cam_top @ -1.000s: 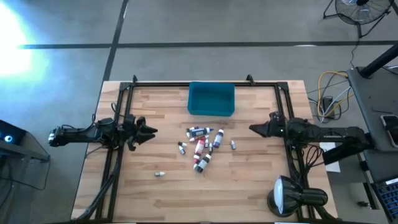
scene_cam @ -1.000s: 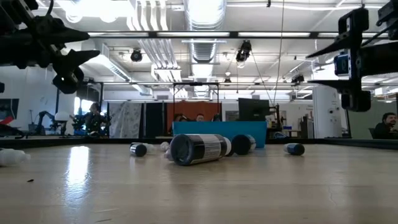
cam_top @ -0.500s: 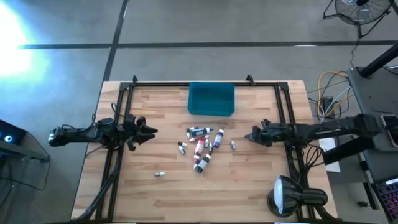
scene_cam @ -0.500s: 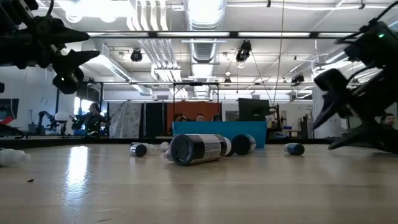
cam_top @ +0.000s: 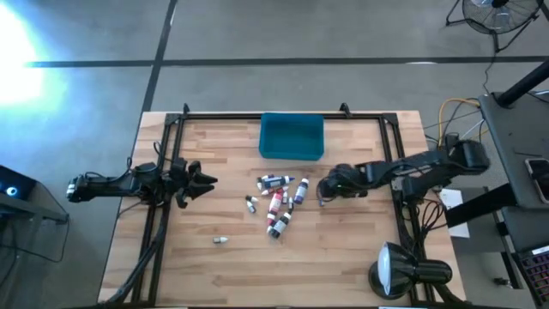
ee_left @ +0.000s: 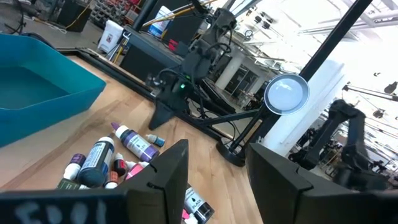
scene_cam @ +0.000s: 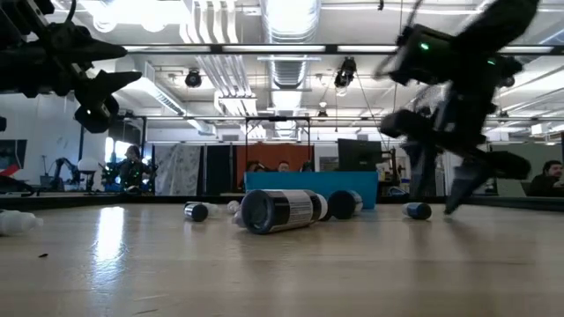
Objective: Pick & Place food coloring
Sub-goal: Put the small blue food coloring bottle into the blue bin
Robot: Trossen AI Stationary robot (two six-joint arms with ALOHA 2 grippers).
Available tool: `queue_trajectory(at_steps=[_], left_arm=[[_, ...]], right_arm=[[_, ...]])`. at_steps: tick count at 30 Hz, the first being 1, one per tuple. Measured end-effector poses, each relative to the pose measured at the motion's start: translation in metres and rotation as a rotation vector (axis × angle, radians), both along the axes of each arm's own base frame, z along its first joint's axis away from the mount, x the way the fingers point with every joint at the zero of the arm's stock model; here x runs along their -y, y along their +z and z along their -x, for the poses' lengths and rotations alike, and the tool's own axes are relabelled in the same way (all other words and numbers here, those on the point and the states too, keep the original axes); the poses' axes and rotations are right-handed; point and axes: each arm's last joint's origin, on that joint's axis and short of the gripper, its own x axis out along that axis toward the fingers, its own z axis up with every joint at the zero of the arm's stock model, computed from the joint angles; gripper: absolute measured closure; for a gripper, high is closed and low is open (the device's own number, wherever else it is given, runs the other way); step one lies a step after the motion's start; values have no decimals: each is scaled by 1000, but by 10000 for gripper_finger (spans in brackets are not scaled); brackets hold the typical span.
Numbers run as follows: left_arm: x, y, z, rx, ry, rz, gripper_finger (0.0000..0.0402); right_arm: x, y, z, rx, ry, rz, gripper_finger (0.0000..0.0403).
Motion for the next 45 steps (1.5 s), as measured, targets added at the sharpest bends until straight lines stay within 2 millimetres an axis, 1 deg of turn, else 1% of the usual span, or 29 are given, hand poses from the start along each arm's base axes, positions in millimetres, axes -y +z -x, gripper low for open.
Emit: queue_trajectory(at_steps=[2,4,6,10,12,16,23,28,34,38,45], left_arm=[[0,0,0,0,0,0,264],[0,0,0,-1,0,0,264],[0,0,0,-1,1,0,264],[0,0,0,-2,1,0,264],[0,0,0,-2,1,0,264],[0,0,0,-2,1,0,264],[0,0,0,-2,0,0,264],[0,0,0,-2,0,0,264],[0,0,0,-5,0,0,264],[0,0,0,-5,0,0,264],[0,-1,0,-6,0,0,264]], right_arm=[[-3,9,-17,36,30,-1,179],[-6,16,-29,28,39,12,179],[-7,19,-34,-21,48,28,179],[-10,24,-38,-155,55,47,179],[-10,22,-40,-212,41,79,179],[-10,20,-52,-215,16,110,179],[-13,3,-74,-278,86,104,179],[-13,-5,-82,-328,107,106,179],[-13,-4,-82,-372,139,125,182],[-12,-3,-76,-390,144,129,206],[-12,-6,-74,-391,134,133,282]])
